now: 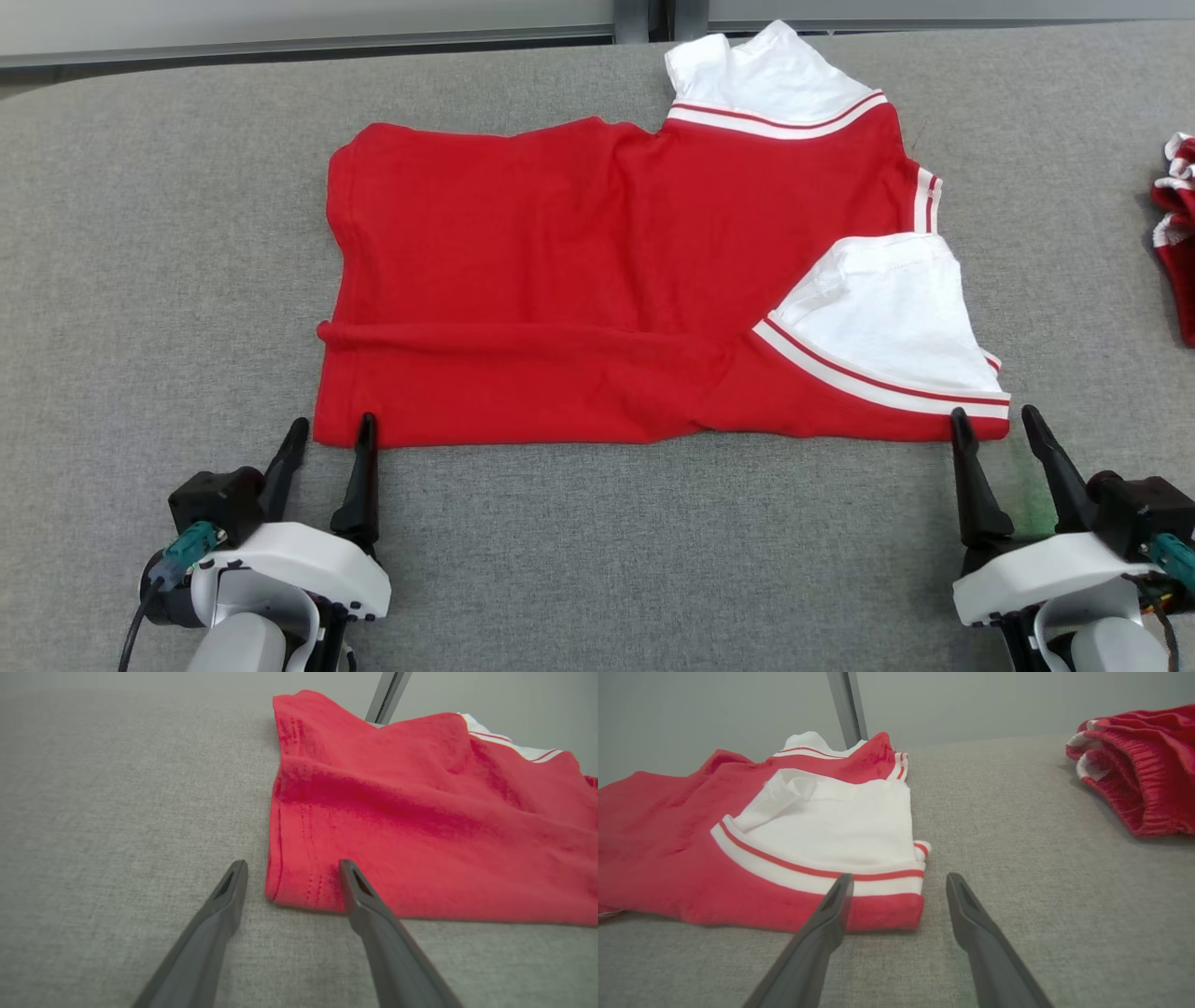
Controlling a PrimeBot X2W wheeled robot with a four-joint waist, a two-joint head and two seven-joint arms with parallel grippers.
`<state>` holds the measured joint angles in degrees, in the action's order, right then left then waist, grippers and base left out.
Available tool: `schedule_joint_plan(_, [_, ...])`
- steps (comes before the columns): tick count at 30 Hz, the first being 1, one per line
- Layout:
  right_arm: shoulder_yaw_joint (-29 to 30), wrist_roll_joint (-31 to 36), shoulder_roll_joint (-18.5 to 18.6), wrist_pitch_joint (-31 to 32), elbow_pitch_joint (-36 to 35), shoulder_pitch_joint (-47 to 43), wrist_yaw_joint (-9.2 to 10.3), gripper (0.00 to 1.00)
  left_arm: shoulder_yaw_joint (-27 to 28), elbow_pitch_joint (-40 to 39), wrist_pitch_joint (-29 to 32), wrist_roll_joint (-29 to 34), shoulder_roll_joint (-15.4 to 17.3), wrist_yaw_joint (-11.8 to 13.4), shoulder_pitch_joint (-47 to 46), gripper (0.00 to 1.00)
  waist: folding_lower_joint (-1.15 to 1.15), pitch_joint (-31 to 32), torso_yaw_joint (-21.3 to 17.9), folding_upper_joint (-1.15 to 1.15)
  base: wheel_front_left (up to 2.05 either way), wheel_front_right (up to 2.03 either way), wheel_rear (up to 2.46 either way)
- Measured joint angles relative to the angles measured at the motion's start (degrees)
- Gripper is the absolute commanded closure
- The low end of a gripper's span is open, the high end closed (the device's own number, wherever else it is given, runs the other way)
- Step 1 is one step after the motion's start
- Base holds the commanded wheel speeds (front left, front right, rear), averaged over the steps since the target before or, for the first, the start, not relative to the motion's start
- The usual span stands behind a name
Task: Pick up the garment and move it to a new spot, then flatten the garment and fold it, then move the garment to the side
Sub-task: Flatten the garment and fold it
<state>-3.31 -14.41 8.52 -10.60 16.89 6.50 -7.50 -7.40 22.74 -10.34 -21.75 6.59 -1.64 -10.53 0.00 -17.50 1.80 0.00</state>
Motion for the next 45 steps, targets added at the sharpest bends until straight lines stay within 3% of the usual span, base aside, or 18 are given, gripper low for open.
schedule_joint_plan(5, [-1.86, -2.9, -0.19, 0.03, 5.6, 3.71, 0.0, 0.0, 0.54, 4.64, 1.24, -2.61, -0.34, -1.43, -2.59, 0.0, 0.0, -1.1, -0.2, 0.0, 0.0, 0.0, 0.0])
schedule_joint_plan(6, [-2.68, -3.71, -0.14, 0.03, 6.41, 4.22, 0.0, 0.0, 0.62, 5.17, 1.14, -3.07, -0.37, -1.68, -2.98, 0.09, 0.0, -1.12, -0.19, 0.0, 0.0, 0.0, 0.0])
schedule_joint_plan(8, [-4.3, -5.01, 0.04, 0.53, 7.49, 5.06, 0.01, 0.87, 0.43, 6.09, 0.97, -3.1, -0.29, -2.2, -3.42, 0.7, 0.0, -1.16, -0.13, 0.0, 0.0, 0.0, 0.0])
schedule_joint_plan(9, [-4.89, -5.66, 0.27, 0.49, 7.73, 5.43, 0.01, 1.0, 0.37, 6.36, 0.73, -3.2, -0.21, -2.3, -3.58, 1.0, 0.0, -1.17, -0.1, 0.0, 0.0, 0.0, 0.0])
schedule_joint_plan(19, [-7.53, -10.88, 2.43, -0.54, 6.58, 4.3, -0.05, 1.0, 0.27, 2.74, -1.26, -2.71, 0.96, -1.31, 0.02, 1.0, 0.0, 0.34, -0.37, 0.0, 0.0, 0.0, 0.0])
schedule_joint_plan(26, [-6.6, -11.59, 2.66, 0.35, 1.83, -3.12, -0.05, 1.0, 0.38, -4.56, 2.97, -3.12, 2.42, 0.46, 7.06, 1.0, 0.0, 3.38, -0.48, 0.0, 0.0, 0.0, 0.0])
schedule_joint_plan(38, [-4.31, -11.76, -0.83, 4.77, -3.71, -15.28, -0.05, 1.0, 0.8, -13.14, 10.34, -5.13, 3.19, 4.36, 18.94, 1.0, 0.0, 8.58, -1.28, 0.0, 0.0, 0.0, 0.0])
schedule_joint_plan(39, [-4.16, -11.77, -1.04, 5.06, -4.0, -15.51, -0.05, 1.0, 0.75, -13.34, 10.5, -5.15, 3.15, 4.56, 19.42, 0.54, 0.0, 8.78, -1.33, 0.0, 0.0, 0.0, 0.0])
schedule_joint_plan(40, [-3.9, -11.71, -1.32, 5.15, -4.3, -15.74, -0.05, 0.58, 0.75, -13.44, 10.7, -5.3, 3.01, 4.86, 19.7, 0.0, 0.0, 9.0, -1.35, 0.0, 0.0, 0.0, 0.0])
schedule_joint_plan(41, [-3.57, -11.46, -1.57, 5.15, -4.64, -15.89, -0.05, 0.58, 0.74, -13.63, 10.68, -5.3, 2.96, 5.1, 19.8, 0.0, 0.0, 9.17, -1.36, 0.0, 0.0, 0.0, 0.0])
schedule_joint_plan(42, [-3.32, -11.16, -1.59, 5.23, -4.76, -15.9, -0.05, 0.11, 0.73, -13.82, 10.76, -5.3, 2.97, 5.24, 19.81, 0.0, 0.0, 9.28, -1.38, 0.0, 0.0, 0.0, 0.0])
schedule_joint_plan(43, [-3.03, -10.76, -1.51, 5.22, -4.92, -15.88, -0.05, 0.0, 0.67, -13.91, 10.81, -5.3, 2.96, 5.25, 19.81, 0.0, 0.0, 9.43, -1.38, 0.0, 0.0, 0.0, 0.0])
schedule_joint_plan(45, [-2.09, -9.64, -1.23, 4.43, -5.82, -15.6, -0.02, 0.0, 0.62, -14.69, 9.96, -5.13, 2.85, 5.53, 19.84, 0.0, 0.0, 9.72, -1.45, 0.0, 0.0, 0.0, 0.0])
